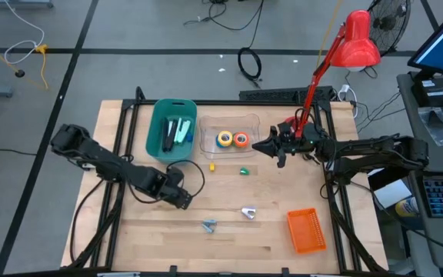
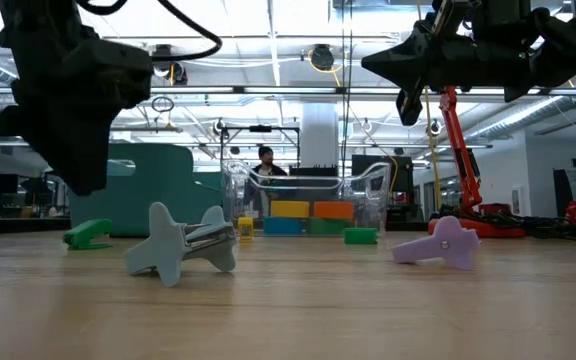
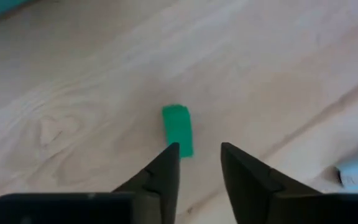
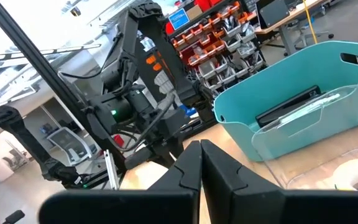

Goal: Pick and place Stapler, Stapler remover, tape
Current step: Put the left green stapler remover into the green bin

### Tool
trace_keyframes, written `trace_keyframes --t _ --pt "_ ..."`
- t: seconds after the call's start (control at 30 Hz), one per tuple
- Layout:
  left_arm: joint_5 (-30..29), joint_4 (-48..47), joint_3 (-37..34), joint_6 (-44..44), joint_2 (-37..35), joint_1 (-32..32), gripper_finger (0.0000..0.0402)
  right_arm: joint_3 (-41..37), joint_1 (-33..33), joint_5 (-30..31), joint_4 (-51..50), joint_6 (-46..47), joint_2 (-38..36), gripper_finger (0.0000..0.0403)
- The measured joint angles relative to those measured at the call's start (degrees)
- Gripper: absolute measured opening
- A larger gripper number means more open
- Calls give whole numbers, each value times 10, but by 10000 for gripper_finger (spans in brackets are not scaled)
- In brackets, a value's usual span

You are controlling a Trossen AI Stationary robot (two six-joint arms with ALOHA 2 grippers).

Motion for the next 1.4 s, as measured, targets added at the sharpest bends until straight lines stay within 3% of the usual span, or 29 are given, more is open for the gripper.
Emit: trace_keyframes --t 0.27,0.43,0.7,1.0,1.2,1.4 --pt "-16 6 -6 -40 1 0 213 0 0 0 0 0 0 0" --pt "-14 34 -7 -35 24 1 243 0 0 0 0 0 0 0" --pt "3 41 -7 -36 77 2 246 0 0 0 9 0 0 0" --pt "15 42 -7 -42 85 6 246 0 0 0 11 2 0 0" --pt "32 37 -6 -41 49 19 246 0 0 0 11 5 0 0" --pt "60 46 -6 -115 3 32 246 0 0 0 12 11 0 0"
